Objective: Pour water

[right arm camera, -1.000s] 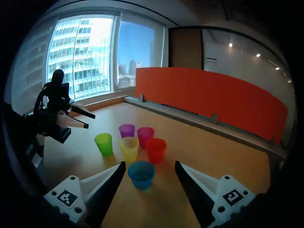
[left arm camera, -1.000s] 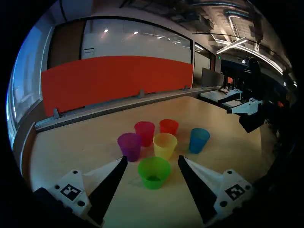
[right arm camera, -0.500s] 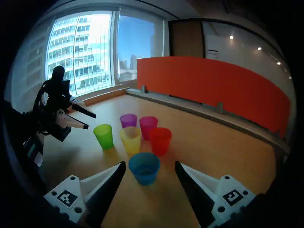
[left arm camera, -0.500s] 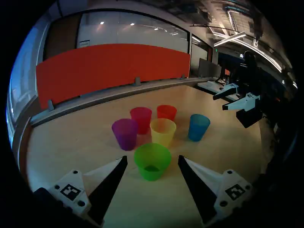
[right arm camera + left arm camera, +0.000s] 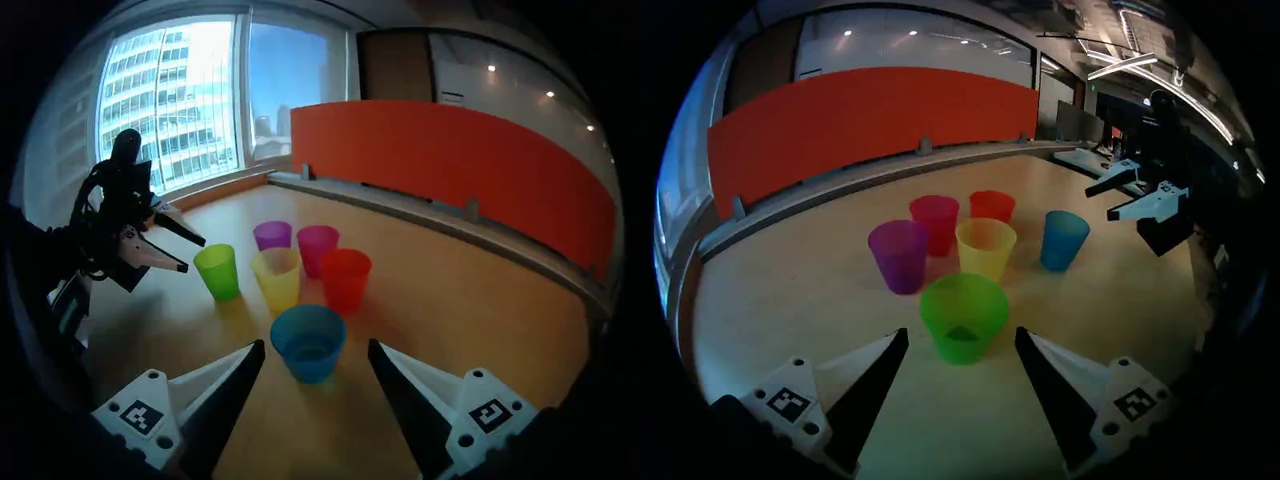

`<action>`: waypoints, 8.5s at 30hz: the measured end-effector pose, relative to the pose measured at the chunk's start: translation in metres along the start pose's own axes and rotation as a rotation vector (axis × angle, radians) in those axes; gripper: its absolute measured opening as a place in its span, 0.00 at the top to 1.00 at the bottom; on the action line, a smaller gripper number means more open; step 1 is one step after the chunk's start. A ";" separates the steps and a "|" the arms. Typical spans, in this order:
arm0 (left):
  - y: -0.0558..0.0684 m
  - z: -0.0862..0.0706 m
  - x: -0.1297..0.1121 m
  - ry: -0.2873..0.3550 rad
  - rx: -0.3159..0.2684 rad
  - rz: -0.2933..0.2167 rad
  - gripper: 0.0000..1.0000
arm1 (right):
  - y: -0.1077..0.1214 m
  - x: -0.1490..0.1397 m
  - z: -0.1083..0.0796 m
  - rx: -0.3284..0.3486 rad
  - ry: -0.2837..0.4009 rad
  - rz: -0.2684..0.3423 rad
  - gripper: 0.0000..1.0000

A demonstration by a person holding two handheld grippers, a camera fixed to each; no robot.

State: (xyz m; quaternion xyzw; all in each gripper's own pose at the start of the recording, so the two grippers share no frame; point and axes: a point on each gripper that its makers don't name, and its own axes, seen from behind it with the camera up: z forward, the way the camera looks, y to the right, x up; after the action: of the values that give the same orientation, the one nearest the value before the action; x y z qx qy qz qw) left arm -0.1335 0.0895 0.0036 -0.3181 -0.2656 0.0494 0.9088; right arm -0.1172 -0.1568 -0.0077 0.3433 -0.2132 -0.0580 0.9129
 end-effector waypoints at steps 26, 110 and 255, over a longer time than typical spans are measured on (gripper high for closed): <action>-0.001 0.031 -0.012 -0.091 -0.042 0.026 0.01 | -0.007 -0.018 0.022 0.037 -0.064 0.005 0.00; 0.000 0.038 0.013 -0.050 -0.009 0.013 0.16 | -0.003 -0.025 0.058 0.004 -0.108 -0.077 0.09; 0.130 -0.035 0.144 0.461 -0.113 0.106 0.16 | -0.065 0.200 -0.058 -0.073 0.359 -0.513 0.09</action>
State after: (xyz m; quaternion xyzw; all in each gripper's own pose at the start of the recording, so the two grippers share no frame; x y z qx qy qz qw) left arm 0.0177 0.2105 -0.0336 -0.3846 -0.0363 0.0082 0.9223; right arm 0.0907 -0.2210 -0.0191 0.3575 0.0470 -0.2324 0.9033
